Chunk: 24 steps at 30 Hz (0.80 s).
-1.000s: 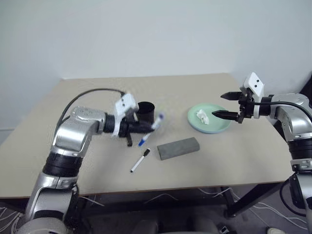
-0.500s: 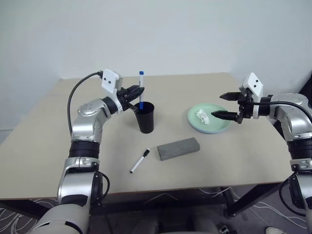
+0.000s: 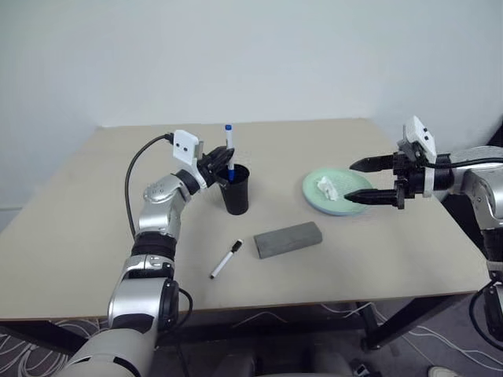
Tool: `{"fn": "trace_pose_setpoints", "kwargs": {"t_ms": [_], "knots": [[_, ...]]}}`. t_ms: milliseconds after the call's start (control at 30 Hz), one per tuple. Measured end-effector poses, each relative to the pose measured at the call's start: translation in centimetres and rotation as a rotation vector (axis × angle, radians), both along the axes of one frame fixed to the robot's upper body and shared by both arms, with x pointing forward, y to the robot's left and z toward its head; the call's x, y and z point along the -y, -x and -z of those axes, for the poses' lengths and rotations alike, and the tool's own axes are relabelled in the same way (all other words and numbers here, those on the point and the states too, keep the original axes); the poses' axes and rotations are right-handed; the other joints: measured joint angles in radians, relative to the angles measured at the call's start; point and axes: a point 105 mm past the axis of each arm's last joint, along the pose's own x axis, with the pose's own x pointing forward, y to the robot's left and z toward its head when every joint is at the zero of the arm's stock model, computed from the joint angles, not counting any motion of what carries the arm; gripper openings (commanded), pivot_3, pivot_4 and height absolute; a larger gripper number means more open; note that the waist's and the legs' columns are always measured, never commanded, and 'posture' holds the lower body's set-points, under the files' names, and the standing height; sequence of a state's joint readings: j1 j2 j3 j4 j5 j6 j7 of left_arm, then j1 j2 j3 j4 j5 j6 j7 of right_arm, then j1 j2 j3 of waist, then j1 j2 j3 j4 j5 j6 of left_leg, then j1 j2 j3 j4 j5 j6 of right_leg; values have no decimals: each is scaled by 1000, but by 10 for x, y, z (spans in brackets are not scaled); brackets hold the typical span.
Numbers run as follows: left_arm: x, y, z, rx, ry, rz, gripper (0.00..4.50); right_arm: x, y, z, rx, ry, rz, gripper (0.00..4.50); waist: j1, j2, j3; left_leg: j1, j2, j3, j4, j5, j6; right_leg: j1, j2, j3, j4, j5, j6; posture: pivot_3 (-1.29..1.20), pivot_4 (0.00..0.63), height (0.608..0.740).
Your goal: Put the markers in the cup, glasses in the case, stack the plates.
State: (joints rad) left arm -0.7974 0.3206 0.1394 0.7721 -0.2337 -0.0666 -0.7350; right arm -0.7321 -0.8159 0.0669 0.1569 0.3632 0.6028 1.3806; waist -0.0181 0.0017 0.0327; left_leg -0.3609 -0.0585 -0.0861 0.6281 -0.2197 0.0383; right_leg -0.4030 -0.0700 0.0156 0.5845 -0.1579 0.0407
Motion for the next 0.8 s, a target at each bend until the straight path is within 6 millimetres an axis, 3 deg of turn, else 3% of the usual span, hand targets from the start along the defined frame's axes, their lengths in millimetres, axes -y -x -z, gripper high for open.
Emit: {"fn": "trace_pose_setpoints", "kwargs": {"t_ms": [100,533,633,800], "knots": [[2,-1,4,-3,-3,-6,76,0,0,0,2,1,0,4500,-1,0,0,0,0,0,0,0,0,0,0,0,0,0,0,0,0,727],[1,-2,9,-16,-23,-29,4448,0,-4,-1,26,7,28,4500,0,0,0,0,0,0,0,0,0,0,0,-1,0,0,0,0,0,727],[-2,0,1,7,-25,-14,4448,0,-3,-1,24,7,26,4500,0,0,0,0,0,0,0,0,0,-1,0,-1,0,0,0,0,0,727],[-5,15,-39,63,-64,98,4448,1,-1,0,0,8,16,4500,-4,-1,0,-1,1,0,-1,-1,-1,-2,0,0,0,0,0,0,0,727]]}}
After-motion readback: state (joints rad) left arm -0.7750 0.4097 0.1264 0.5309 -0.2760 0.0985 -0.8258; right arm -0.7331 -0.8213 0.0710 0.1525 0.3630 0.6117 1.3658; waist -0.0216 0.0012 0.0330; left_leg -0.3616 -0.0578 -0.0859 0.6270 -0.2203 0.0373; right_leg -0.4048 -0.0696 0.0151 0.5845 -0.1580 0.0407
